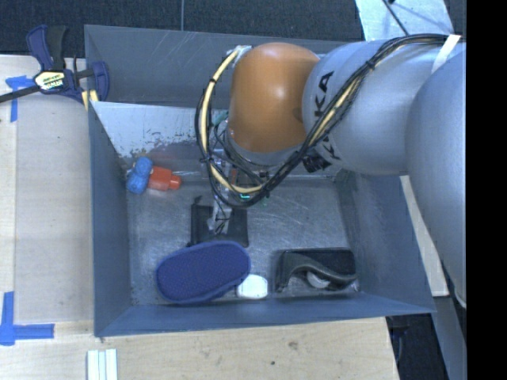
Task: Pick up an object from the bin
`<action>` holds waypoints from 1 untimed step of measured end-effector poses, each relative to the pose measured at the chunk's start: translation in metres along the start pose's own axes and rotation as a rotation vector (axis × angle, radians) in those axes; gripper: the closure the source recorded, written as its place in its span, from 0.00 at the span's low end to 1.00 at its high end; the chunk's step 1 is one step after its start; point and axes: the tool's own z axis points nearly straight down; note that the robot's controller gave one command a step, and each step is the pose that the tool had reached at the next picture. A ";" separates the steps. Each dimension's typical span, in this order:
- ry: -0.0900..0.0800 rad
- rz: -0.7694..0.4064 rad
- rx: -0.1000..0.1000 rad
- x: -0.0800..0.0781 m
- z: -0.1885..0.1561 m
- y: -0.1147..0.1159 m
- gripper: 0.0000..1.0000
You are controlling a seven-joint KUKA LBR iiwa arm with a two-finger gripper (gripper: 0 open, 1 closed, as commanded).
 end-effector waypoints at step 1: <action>-0.003 0.025 0.000 -0.003 0.096 -0.029 0.00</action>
Offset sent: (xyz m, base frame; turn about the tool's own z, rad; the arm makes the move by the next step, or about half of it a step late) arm 0.0030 -0.0274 -0.0915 0.0228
